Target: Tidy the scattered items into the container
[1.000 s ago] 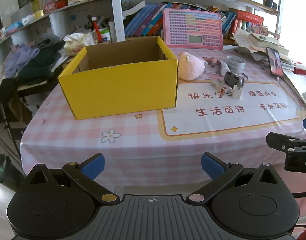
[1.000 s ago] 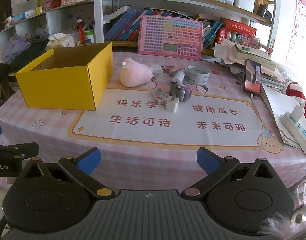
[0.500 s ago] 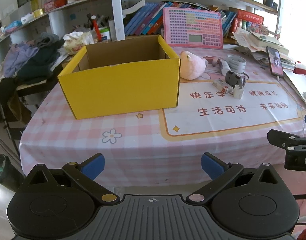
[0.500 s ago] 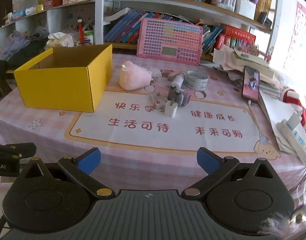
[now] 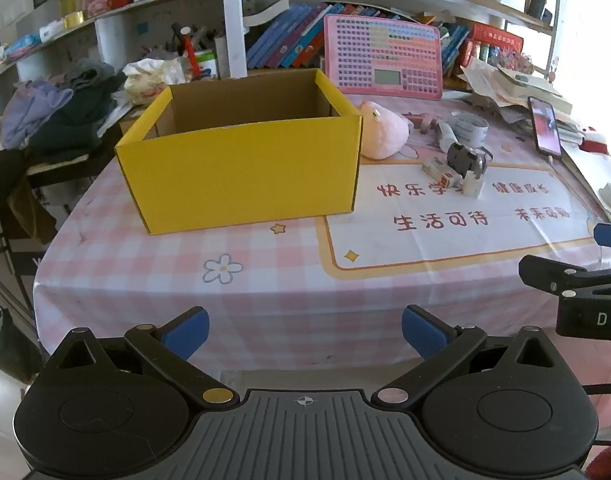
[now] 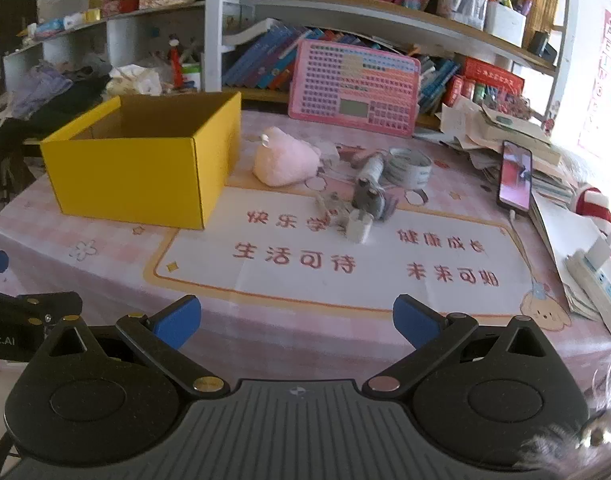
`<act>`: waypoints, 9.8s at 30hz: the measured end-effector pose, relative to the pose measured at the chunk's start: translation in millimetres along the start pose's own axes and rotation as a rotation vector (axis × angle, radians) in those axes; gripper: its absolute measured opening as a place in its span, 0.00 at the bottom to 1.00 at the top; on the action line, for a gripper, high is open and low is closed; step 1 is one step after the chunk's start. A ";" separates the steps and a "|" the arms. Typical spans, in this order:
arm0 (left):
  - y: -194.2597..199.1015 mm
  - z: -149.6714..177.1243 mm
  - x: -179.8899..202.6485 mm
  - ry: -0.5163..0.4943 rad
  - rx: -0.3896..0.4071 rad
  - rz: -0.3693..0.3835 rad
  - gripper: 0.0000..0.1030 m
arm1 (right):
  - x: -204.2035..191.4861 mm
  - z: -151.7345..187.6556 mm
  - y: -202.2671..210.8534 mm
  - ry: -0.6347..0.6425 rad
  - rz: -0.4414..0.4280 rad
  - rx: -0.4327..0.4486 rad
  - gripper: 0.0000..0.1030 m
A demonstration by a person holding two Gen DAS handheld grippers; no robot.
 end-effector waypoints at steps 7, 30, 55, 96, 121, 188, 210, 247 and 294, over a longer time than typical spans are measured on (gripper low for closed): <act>-1.6 3.4 -4.8 0.013 -0.016 -0.005 1.00 | -8.1 -3.4 -2.8 0.034 -0.014 0.014 1.00; -45.9 -23.8 18.7 -0.023 -0.042 0.036 1.00 | 11.4 -18.0 -52.6 0.013 -0.063 -0.043 1.00; -160.2 -106.7 116.5 -0.169 -0.074 0.183 0.88 | 125.7 -68.6 -158.8 -0.115 0.019 -0.074 0.78; -263.3 -129.8 151.4 -0.193 -0.223 0.244 0.23 | 82.7 -92.5 -294.4 -0.015 -0.332 -0.283 0.47; -189.9 -108.0 100.9 0.004 -0.092 0.242 0.23 | 79.3 -73.0 -213.7 0.000 -0.289 -0.218 0.42; 17.7 -51.3 -118.3 0.071 0.120 0.151 0.23 | -169.6 -75.8 -29.4 0.237 -0.441 -0.021 0.42; -50.4 -175.6 -143.7 -0.002 0.216 0.095 0.23 | -182.5 -203.6 -125.1 0.353 -0.425 0.147 0.42; -161.0 -170.7 -153.5 -0.128 -0.125 -0.030 0.34 | -232.9 -175.9 -209.8 0.649 -0.437 -0.090 0.57; 21.1 -104.0 -81.6 -0.185 0.209 -0.019 0.80 | -85.8 -147.5 -42.2 0.095 -0.249 0.154 0.78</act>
Point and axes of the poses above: each gripper's, at about its wrist camera, not at the fingertips, and y roughly against the way its jaws point, x to its right, z to its underside, the point moved 6 cm from there along -y, roughly the way its jaws point, and after that the axes turned 14 degrees about z, right-handed, at the moved point
